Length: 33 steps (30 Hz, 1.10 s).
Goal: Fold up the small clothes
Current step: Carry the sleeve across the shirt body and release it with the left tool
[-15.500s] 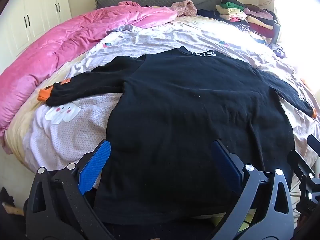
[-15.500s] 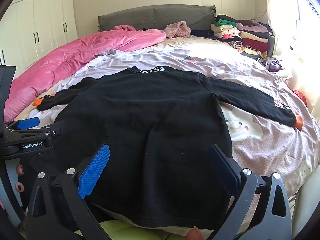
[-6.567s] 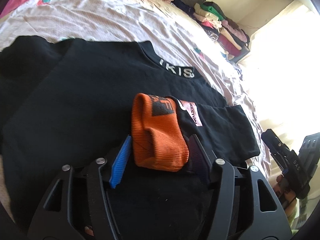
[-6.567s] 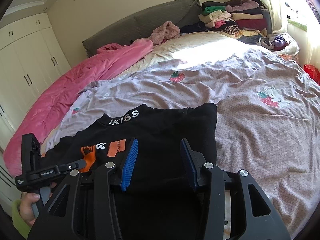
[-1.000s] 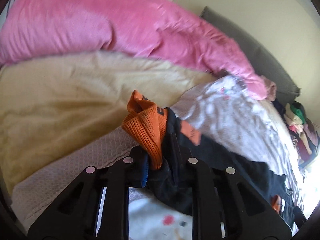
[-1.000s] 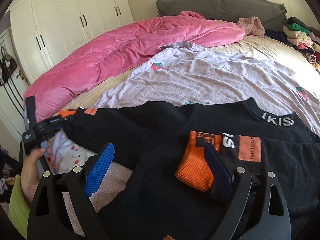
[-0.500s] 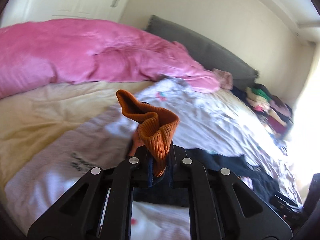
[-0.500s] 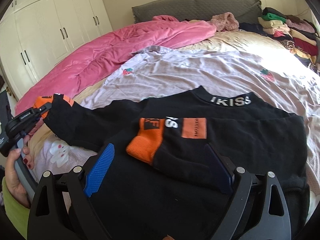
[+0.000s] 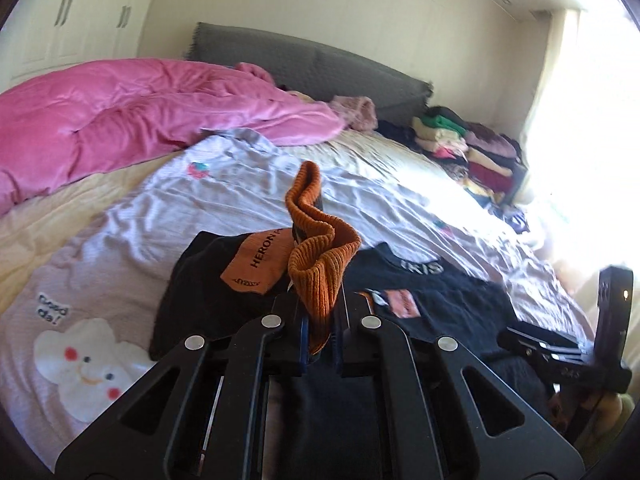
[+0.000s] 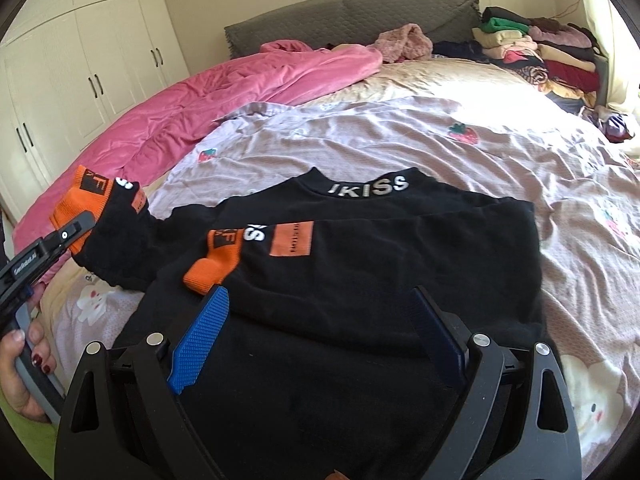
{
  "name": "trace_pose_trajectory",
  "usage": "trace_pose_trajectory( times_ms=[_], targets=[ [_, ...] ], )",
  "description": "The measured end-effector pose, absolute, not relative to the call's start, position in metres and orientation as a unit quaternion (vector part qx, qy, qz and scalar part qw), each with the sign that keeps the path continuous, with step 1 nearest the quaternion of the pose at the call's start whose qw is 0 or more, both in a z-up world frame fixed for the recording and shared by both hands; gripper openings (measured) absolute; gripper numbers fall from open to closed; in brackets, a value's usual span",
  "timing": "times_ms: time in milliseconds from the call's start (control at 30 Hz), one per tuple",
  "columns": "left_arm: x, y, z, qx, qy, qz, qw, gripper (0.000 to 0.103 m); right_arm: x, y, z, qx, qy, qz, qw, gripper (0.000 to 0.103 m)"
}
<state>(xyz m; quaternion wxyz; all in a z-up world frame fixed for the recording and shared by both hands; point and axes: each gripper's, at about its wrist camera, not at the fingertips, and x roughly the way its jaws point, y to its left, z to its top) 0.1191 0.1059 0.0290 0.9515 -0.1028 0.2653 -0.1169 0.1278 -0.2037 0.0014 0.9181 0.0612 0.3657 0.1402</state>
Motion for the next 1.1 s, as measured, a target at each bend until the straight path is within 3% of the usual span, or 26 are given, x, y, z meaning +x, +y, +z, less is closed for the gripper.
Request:
trace_pose_trajectory(
  times_ms=[367,500,600,933,1100],
  targets=[
    [0.116,0.04,-0.004,-0.051,0.332,-0.202,0.92,0.006,0.121,-0.235,-0.002,0.075,0.368,0.112,0.92,0.09],
    [0.114,0.03,-0.009,-0.044,0.353,-0.232,0.906,0.024,0.119,-0.235,-0.003,0.075,0.37,0.112,0.919,0.09],
    [0.111,0.028,-0.007,-0.042,0.351,-0.234,0.906,0.028,0.118,-0.23,-0.002,0.072,0.37,0.117,0.919,0.09],
    [0.12,0.058,0.004,-0.036,0.34,-0.159,0.926,0.063,0.117,-0.19,-0.009,0.07,0.391,0.173,0.901,0.09],
    [0.127,0.077,0.005,-0.046,0.343,-0.136,0.928,0.073,0.117,-0.162,-0.018,0.062,0.406,0.206,0.888,0.09]
  ],
)
